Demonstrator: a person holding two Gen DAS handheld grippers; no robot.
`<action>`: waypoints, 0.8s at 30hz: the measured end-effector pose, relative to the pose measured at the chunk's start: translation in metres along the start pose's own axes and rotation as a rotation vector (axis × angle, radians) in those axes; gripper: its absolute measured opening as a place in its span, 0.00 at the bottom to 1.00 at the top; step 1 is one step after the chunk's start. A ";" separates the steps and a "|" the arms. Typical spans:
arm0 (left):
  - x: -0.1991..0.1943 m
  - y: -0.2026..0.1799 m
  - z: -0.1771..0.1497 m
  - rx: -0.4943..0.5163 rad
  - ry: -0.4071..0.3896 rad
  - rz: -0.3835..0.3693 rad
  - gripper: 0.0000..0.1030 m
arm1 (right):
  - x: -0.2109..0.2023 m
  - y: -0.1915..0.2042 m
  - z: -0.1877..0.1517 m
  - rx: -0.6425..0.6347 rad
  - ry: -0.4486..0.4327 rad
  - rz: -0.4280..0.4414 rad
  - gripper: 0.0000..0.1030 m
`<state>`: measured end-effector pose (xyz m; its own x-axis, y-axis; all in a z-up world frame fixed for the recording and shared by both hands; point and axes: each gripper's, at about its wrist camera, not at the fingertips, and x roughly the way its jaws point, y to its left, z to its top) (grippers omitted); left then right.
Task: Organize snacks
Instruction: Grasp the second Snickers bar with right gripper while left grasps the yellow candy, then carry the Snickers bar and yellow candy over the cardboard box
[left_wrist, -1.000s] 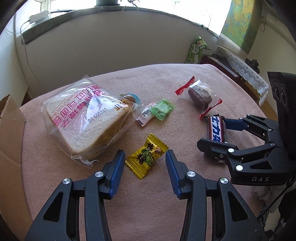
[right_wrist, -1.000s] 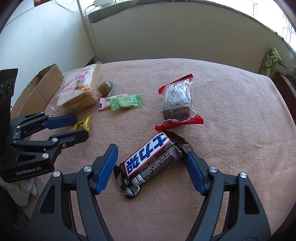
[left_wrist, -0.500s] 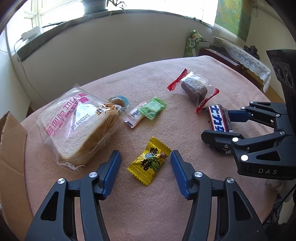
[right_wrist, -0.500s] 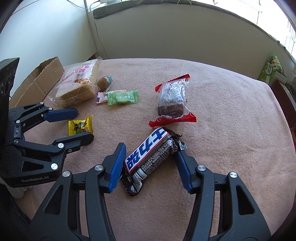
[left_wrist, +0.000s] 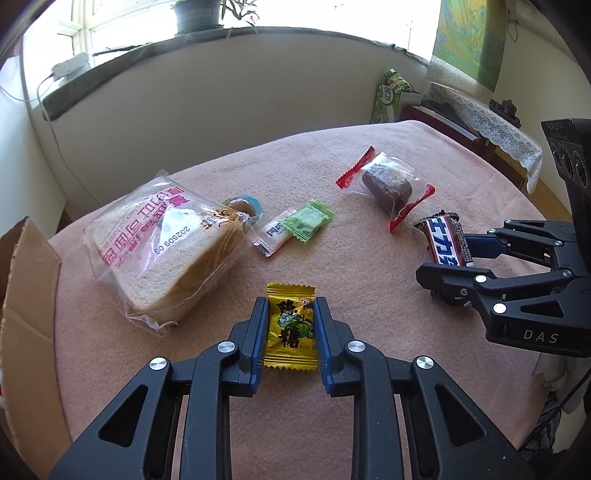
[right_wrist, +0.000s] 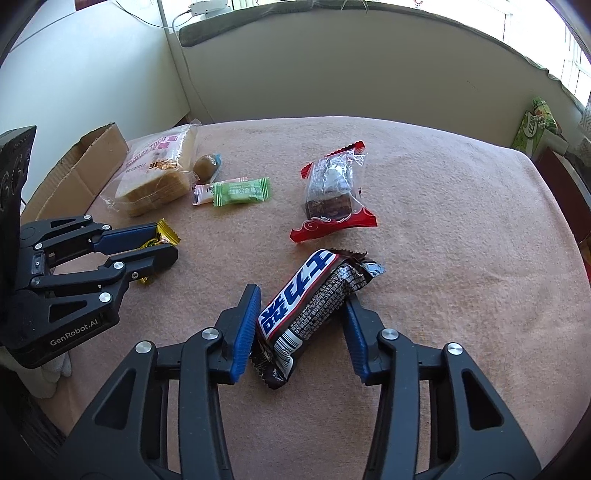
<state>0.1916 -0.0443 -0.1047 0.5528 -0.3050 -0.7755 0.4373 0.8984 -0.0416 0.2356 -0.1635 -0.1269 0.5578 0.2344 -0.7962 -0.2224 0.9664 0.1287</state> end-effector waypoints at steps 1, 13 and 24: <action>-0.003 0.002 -0.002 -0.006 -0.005 -0.006 0.22 | -0.001 -0.001 -0.001 0.005 -0.001 0.002 0.44; -0.044 0.015 -0.003 -0.054 -0.113 -0.013 0.22 | -0.020 0.008 0.002 0.009 -0.039 0.013 0.44; -0.087 0.051 -0.004 -0.153 -0.227 0.024 0.22 | -0.043 0.058 0.019 -0.066 -0.093 0.076 0.44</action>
<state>0.1631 0.0296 -0.0422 0.7140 -0.3310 -0.6169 0.3200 0.9380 -0.1330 0.2137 -0.1151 -0.0743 0.6083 0.3186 -0.7269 -0.3171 0.9372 0.1454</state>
